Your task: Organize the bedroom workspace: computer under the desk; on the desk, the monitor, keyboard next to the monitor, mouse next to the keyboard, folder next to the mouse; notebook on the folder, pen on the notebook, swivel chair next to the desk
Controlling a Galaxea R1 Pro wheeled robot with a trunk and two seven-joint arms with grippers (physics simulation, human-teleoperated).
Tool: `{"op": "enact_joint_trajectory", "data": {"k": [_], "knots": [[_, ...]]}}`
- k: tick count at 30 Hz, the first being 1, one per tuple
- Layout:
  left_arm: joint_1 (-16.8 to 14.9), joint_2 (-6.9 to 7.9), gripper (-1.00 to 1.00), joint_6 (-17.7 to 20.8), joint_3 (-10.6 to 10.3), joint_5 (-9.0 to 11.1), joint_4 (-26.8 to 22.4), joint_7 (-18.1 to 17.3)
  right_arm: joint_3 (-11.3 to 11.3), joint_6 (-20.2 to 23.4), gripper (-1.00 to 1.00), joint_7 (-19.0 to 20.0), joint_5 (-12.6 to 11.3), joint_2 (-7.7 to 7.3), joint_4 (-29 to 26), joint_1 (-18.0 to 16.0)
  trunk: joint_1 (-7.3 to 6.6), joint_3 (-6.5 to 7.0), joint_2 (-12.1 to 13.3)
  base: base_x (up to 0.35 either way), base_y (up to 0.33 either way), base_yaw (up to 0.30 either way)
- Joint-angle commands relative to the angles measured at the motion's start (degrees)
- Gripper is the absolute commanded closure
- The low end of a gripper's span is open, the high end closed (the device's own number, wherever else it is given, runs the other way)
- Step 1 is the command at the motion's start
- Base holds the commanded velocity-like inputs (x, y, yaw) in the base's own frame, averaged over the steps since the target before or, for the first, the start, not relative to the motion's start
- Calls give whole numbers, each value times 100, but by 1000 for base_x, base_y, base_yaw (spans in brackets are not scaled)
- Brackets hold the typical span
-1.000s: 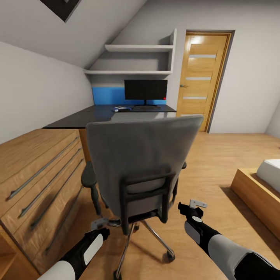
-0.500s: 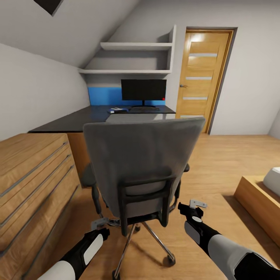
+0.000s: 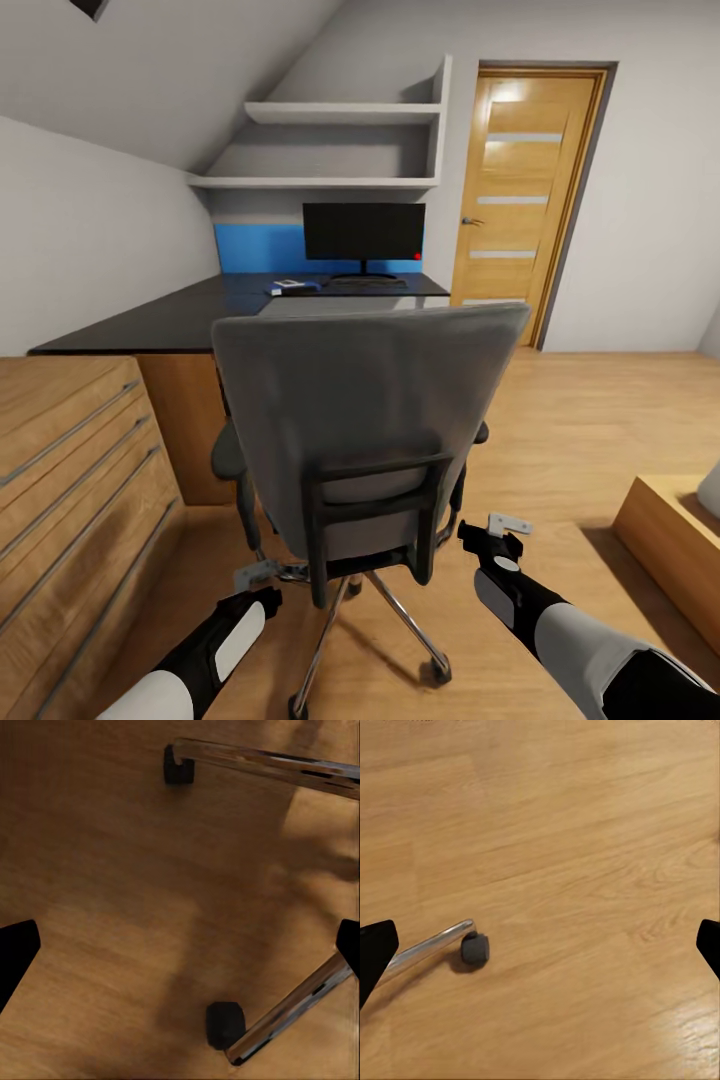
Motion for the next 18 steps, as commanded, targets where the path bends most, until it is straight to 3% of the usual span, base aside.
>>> {"op": "enact_joint_trajectory", "data": {"k": [1, 5, 9, 18], "knots": [[-8, 2, -100, 3, -38, 25, -18, 29, 56, -15, -100, -20, -50, -4, -11, -2, 2, -5, -2, 318, -121, 0], [-8, 2, -100, 1, -38, 25, -12, 29, 56, -15, -100, -18, -50, -4, -11, -2, 2, -5, -2, 280, -73, 0], [-8, 2, -100, 1, -38, 25, -11, 29, 56, -15, -100, -17, -51, -4, -11, -2, 2, -5, -2, 81, -13, 0], [-8, 3, -100, 1, -38, 25, -11, 29, 56, -15, -100, -18, -51, -4, -11, -2, 2, -5, -2, -217, -2, 0]]}}
